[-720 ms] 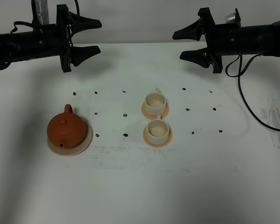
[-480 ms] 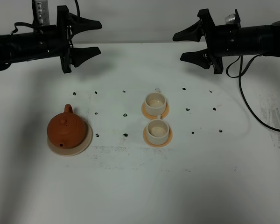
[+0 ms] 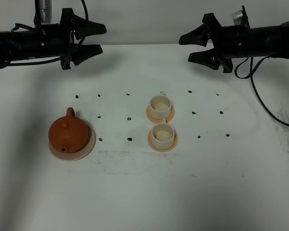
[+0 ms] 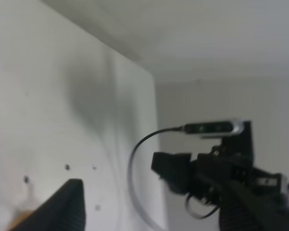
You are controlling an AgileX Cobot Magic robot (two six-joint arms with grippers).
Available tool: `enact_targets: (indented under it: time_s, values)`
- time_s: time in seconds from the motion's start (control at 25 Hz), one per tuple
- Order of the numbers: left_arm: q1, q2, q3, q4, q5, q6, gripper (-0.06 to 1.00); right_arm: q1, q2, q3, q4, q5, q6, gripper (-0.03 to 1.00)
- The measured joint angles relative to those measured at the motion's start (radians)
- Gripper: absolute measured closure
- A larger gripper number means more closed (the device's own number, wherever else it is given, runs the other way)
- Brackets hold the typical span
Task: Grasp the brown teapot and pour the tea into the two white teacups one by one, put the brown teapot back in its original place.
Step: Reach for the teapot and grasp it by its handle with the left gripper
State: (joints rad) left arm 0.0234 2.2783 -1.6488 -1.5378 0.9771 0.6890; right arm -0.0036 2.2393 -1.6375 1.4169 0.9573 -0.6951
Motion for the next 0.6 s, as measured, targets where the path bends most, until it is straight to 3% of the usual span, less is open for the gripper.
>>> enact_targets:
  time_s: [0.2,0.44,0.6]
  values:
    - [-0.012,-0.002,-0.159,0.232,-0.042,0.016,0.42,-0.016,0.0,-0.088,-0.111,-0.023,-0.1,0.4]
    - [-0.041,-0.002,-0.298,0.574,-0.089,-0.011,0.43,-0.016,-0.002,-0.269,-0.477,-0.058,-0.052,0.44]
    - [-0.054,-0.002,-0.358,0.892,-0.074,-0.077,0.43,-0.016,-0.002,-0.372,-0.748,-0.058,0.051,0.45]
